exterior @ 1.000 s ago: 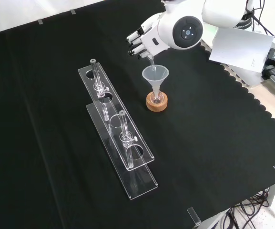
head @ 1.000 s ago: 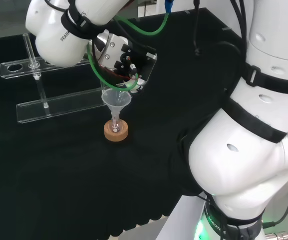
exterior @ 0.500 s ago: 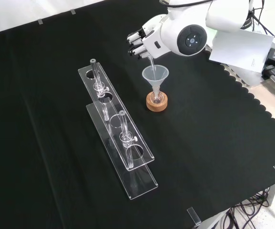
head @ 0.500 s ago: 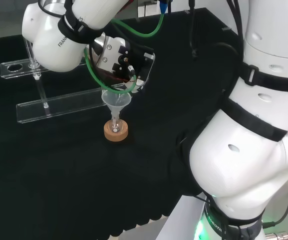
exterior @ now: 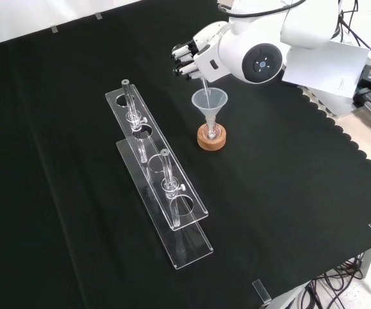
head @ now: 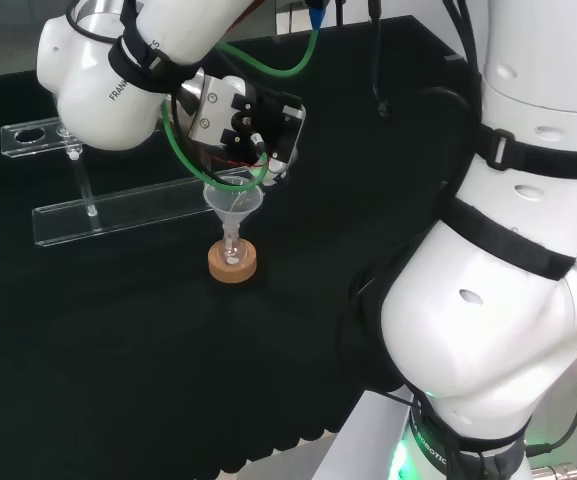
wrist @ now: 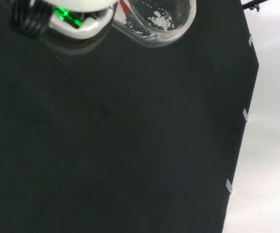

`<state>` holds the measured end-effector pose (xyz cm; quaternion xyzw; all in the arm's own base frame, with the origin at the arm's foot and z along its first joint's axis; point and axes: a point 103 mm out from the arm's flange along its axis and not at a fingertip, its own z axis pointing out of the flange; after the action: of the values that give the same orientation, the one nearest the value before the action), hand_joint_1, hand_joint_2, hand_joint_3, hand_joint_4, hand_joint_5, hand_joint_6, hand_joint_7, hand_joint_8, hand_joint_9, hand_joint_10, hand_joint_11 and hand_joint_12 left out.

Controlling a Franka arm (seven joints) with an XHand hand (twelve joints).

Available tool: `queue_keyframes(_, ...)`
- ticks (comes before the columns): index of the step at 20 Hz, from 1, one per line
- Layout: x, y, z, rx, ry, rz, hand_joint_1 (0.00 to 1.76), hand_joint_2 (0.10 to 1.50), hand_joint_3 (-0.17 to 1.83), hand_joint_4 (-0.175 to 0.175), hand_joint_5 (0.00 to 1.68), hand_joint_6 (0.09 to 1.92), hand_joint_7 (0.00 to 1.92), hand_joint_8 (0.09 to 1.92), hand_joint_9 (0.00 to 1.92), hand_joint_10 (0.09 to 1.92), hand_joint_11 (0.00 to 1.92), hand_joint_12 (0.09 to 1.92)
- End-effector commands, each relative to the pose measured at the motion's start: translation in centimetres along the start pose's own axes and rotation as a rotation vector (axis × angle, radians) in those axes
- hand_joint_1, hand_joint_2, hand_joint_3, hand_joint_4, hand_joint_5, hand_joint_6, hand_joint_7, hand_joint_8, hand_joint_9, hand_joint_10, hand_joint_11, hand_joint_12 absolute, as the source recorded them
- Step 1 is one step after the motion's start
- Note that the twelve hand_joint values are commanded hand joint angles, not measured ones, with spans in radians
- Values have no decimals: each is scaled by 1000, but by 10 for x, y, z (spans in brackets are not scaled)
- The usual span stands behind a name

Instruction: Pour all the NaCl from the weighing funnel into the round-bottom flask.

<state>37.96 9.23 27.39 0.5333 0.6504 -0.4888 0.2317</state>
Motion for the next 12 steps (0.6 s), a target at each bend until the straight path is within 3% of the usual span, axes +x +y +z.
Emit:
queue_keyframes(1, -1, 0, -2, 7, -26, 6, 1093, 690, 662, 175, 1190, 824, 558, 631, 925, 338, 719, 1097)
queue_keyframes(12, 4, -1, -9, 4, -87, 3, 1093, 690, 662, 175, 1191, 823, 556, 633, 921, 336, 717, 1095)
